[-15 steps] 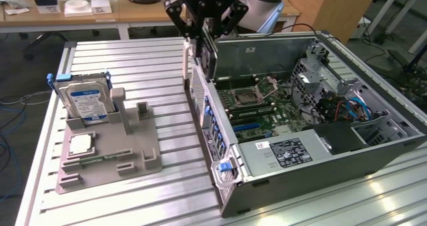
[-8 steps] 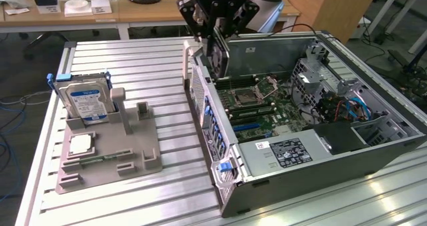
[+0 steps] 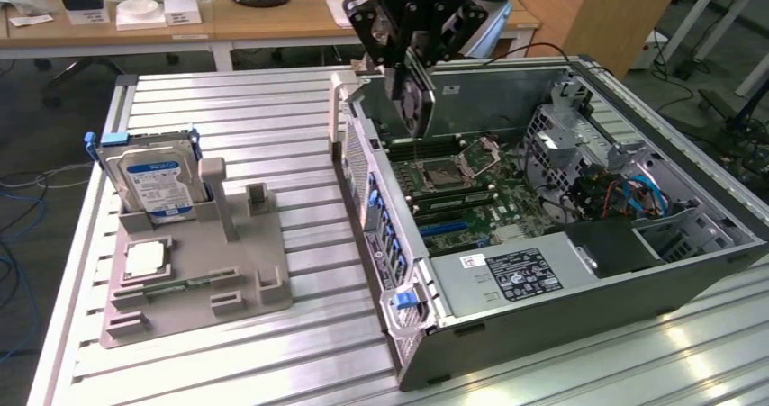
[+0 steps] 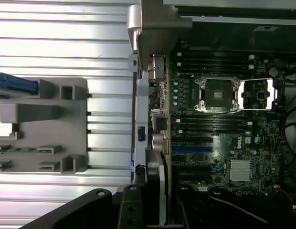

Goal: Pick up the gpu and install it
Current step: 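Pick up the gpu and move the gpu toward the slot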

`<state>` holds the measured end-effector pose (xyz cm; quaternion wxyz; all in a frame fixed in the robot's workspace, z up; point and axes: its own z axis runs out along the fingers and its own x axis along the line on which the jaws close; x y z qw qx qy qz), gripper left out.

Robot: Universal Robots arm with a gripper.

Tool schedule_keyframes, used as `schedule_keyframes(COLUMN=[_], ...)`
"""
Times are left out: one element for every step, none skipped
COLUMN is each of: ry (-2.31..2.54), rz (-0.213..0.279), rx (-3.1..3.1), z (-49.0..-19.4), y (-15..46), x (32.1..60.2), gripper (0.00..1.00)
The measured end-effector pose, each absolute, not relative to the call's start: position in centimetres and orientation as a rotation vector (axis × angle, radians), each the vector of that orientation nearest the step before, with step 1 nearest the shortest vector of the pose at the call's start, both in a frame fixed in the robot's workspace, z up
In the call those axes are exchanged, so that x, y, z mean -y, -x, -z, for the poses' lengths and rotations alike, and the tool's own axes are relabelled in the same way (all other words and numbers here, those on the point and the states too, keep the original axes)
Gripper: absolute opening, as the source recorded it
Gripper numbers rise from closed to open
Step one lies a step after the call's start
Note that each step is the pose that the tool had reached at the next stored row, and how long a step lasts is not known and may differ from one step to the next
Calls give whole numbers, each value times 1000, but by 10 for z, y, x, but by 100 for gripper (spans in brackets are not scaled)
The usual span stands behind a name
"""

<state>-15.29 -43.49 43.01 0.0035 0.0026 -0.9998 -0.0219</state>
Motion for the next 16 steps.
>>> schedule_keyframes(ry=[-8,-8,-8,-8,-8,-8,-7,-4,-1,4,8,14,22,27,29,29], rz=[68,69,68,69,69,68,69,69,69,69,69,69,69,69,69,69], rx=[3134,3134,3134,3134,3134,3134,3134,3134,3134,3134,3134,3134,3134,3134,3134,3134], z=[-430,-430,-430,-430,-430,-430,-430,-430,-430,-430,-430,-430,-430,-430,-430,-429], y=[150,147,145,142,140,137,135,133,131,130,128,127,127,125,123,120], x=[435,435,435,435,435,435,435,435,435,435,435,435,435,435,434,434], gripper=[28,28,28,28,28,28,28,28,28,28,28,28,28,28,28,28])
